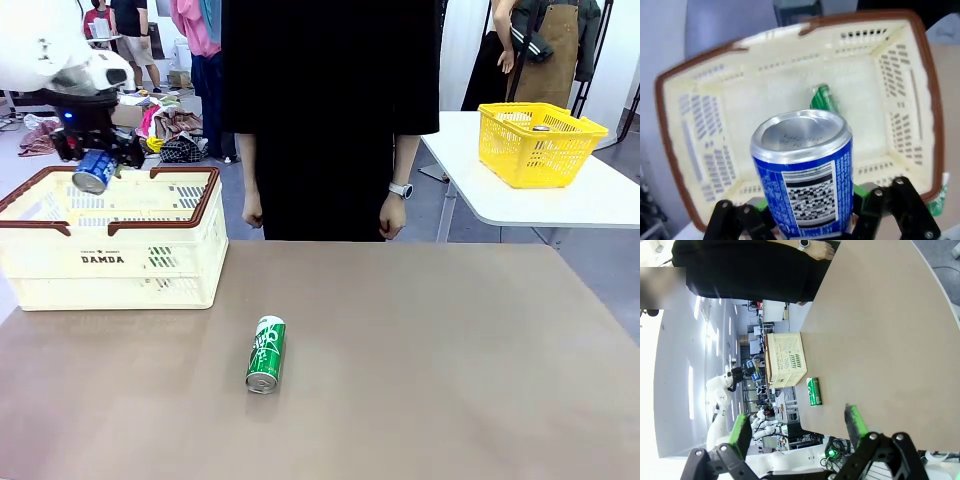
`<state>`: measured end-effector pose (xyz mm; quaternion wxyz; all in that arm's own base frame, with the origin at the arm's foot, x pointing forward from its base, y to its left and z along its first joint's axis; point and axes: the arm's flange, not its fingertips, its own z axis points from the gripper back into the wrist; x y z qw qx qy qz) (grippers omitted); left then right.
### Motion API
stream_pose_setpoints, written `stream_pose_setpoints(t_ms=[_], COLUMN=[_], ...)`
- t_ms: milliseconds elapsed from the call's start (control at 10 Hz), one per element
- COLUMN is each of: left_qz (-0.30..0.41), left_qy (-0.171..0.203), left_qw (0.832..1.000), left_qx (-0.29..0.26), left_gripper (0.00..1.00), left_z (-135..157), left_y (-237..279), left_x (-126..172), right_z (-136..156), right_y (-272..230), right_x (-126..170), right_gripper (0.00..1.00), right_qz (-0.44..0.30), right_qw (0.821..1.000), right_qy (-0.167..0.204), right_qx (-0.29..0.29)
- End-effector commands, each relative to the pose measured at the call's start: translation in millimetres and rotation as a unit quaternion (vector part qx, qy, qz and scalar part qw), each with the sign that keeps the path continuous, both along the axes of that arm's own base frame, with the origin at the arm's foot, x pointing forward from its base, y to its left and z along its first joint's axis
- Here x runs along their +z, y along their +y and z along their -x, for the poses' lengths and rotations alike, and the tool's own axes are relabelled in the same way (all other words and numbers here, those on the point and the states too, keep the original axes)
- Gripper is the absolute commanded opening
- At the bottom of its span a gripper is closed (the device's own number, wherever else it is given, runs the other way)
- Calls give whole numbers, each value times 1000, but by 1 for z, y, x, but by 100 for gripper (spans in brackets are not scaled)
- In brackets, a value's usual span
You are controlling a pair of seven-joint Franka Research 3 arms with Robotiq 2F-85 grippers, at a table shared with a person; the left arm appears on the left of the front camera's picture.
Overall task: Place the drinks into the Shopping basket.
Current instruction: Pick up one drink and place it into the Shopping basket.
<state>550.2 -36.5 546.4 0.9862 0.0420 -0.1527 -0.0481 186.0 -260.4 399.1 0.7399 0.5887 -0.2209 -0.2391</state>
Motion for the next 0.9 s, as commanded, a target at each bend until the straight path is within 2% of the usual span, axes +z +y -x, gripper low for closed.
stream_pose_setpoints(t_ms=[0, 400, 700, 800], left_qz=[-1, 40, 60, 69], left_qy=[19, 90, 112, 122], left_qw=[1000, 995, 991, 990], left_qx=[-19, 15, 34, 25], left_gripper=[0, 0, 0, 0], left_z=[-38, -49, -57, -58], left_y=[7, 30, 40, 39], left_x=[-3, -60, -99, -106], right_z=[0, 0, 0, 0], right_y=[1, 1, 1, 1], right_x=[2, 2, 2, 2], right_gripper=[100, 100, 100, 100], right_qz=[1, 1, 1, 1], right_qw=[1000, 1000, 1000, 1000], right_qy=[-5, -5, -5, -5], right_qx=[1, 1, 1, 1])
